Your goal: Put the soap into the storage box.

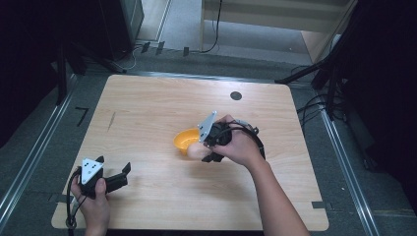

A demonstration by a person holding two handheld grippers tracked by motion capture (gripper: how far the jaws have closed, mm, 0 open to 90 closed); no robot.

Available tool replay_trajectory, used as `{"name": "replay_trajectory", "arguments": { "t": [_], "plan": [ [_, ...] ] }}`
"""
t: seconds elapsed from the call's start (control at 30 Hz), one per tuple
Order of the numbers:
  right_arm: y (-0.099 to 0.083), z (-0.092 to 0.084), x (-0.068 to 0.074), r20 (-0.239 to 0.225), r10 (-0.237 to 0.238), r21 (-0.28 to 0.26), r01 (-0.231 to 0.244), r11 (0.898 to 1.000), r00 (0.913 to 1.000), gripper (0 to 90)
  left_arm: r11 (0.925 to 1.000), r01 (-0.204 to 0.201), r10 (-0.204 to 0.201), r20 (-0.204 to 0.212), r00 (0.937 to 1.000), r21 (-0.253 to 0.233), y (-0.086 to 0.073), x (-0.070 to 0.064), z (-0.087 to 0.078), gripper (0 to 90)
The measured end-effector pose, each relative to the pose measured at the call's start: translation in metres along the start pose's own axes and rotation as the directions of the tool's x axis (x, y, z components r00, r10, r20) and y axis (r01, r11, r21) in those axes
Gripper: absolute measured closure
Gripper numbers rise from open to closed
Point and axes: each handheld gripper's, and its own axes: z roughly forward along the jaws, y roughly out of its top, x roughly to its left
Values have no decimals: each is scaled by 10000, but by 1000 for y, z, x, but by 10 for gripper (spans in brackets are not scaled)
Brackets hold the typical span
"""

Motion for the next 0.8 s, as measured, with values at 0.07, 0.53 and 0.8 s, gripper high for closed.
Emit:
{"name": "replay_trajectory", "arguments": {
  "t": [0.07, 0.53, 0.8],
  "plan": [
    [2, 0, -5, -5, -36, 22, 36, 10000, 10000, 333, 10000, 7, -7, 3, 10000, 13, 0, 0, 0, 50],
    [15, 11, -38, -45, -150, 390, 152, 9991, 9999, 333, 10000, 87, -87, 27, 10000, -17, 0, 1, 0, 50],
    [16, 20, -52, -306, -65, 599, 83, 9982, 9995, 333, 9999, 113, -112, 56, 9999, -33, 0, 1, 0, 50]
  ]
}}
